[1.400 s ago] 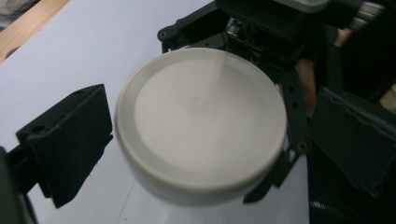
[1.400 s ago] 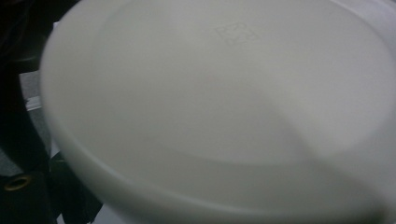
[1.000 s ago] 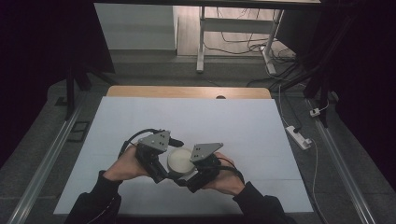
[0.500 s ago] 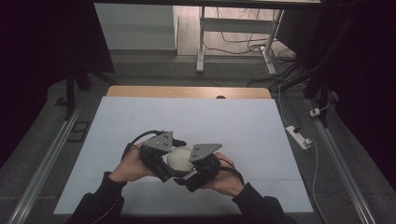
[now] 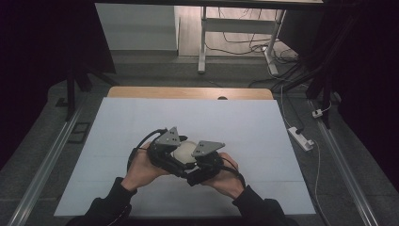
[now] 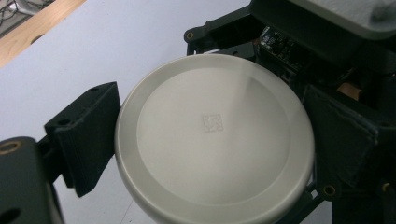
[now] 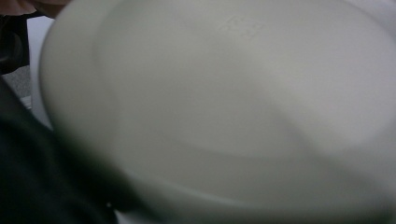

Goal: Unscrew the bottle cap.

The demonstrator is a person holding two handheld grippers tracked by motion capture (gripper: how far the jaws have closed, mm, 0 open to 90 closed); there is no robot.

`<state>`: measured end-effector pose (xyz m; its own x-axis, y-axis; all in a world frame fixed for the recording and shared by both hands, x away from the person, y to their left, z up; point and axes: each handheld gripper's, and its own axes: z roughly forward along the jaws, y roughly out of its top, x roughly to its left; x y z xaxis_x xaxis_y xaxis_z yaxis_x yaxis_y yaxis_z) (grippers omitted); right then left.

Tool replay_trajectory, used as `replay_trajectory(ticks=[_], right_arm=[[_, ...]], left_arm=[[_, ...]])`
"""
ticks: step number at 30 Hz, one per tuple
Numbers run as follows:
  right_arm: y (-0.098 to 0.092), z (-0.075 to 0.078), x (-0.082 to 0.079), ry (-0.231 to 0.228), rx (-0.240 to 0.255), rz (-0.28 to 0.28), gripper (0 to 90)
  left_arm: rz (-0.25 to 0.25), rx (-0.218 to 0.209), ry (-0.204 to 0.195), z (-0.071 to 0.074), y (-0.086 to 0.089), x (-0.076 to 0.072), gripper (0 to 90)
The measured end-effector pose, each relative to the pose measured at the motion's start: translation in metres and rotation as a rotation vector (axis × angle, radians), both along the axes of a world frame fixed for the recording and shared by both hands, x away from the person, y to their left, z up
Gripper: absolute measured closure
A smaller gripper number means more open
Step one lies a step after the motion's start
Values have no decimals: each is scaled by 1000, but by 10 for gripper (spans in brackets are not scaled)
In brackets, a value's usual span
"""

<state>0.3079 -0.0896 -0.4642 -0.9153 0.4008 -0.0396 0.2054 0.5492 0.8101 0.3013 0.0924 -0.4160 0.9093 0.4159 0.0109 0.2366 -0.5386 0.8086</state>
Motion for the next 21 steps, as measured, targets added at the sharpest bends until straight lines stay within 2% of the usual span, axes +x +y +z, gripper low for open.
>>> replay_trajectory(ticks=[8,21], right_arm=[[0,-1,0,3,6,10,65],[-1,-2,1,13,17,22,65]], left_arm=[[0,0,-25,6,2,-3,88],[17,-43,-29,11,10,-3,89]])
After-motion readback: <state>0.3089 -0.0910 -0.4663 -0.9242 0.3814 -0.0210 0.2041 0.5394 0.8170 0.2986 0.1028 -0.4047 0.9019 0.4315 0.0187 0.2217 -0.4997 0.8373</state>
